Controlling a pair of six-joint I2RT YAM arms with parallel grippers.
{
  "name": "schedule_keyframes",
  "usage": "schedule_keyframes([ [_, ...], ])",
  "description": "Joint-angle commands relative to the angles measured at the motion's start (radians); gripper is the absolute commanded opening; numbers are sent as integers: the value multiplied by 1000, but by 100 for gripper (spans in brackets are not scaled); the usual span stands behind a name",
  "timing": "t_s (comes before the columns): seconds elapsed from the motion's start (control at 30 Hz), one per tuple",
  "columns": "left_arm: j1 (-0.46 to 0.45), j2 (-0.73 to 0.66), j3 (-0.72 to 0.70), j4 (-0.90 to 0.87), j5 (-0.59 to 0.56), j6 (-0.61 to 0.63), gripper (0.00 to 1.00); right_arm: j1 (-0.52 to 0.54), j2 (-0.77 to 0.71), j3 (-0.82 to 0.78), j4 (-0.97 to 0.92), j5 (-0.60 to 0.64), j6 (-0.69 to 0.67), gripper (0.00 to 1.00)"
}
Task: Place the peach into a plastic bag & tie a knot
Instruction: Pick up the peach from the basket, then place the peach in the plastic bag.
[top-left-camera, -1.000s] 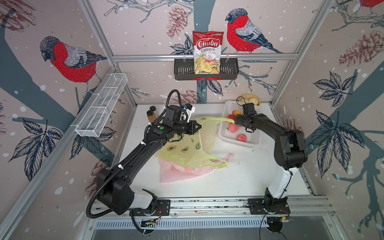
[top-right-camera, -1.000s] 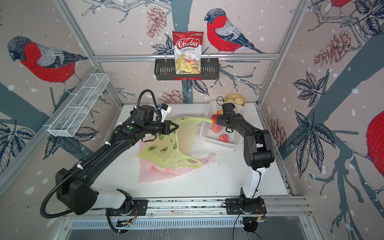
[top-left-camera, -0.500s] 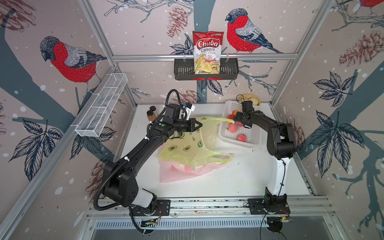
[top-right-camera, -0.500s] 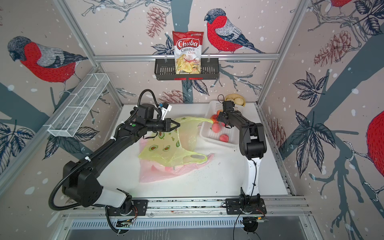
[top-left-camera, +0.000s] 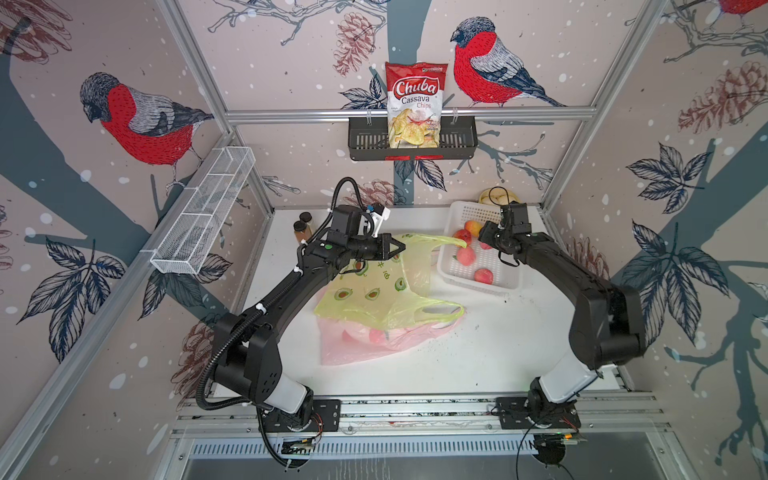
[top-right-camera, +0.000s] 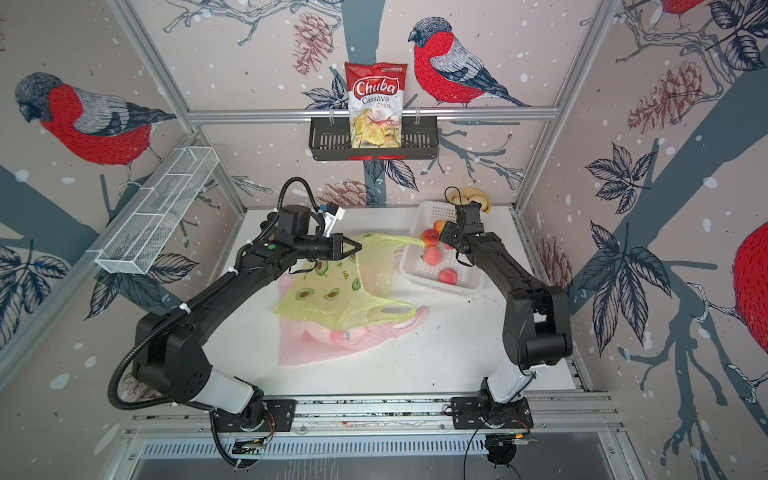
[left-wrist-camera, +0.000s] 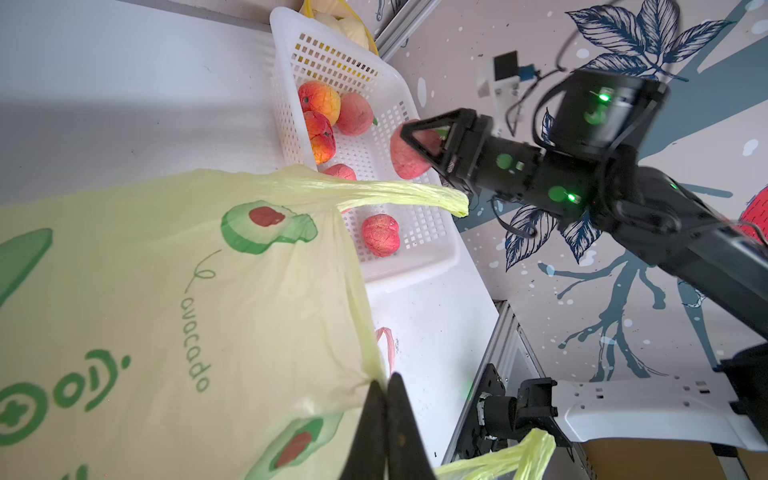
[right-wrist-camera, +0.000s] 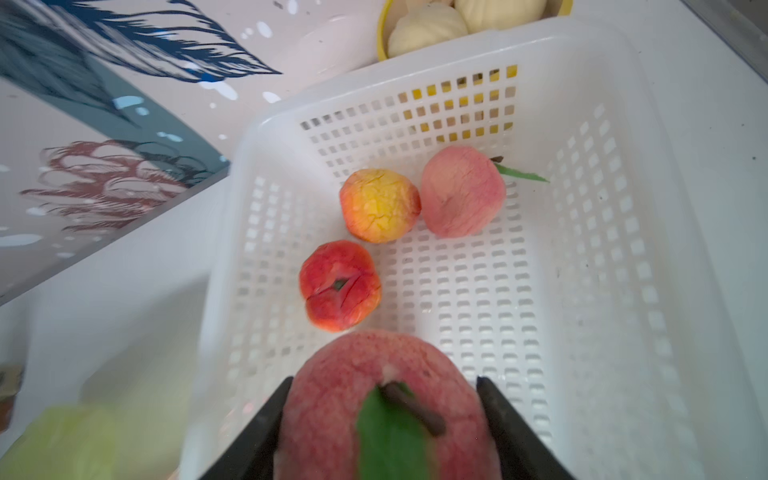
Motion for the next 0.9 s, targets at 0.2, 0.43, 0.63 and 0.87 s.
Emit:
schedule_keyframes([
  [0.2, 3, 2, -24, 119, 33, -69, 0, 275, -430, -195, -55, 31, 68, 56],
  [0.43, 3, -18, -43, 161, 48, -109, 0, 475, -293, -110, -5, 44, 102, 56],
  [0.63, 9, -52, -89, 216, 58, -137, 0, 496, 33, 83, 36, -104, 121, 72],
  [0.87, 75, -67, -196, 398, 125, -259, 0, 483, 93, 128, 68, -227, 134, 100],
])
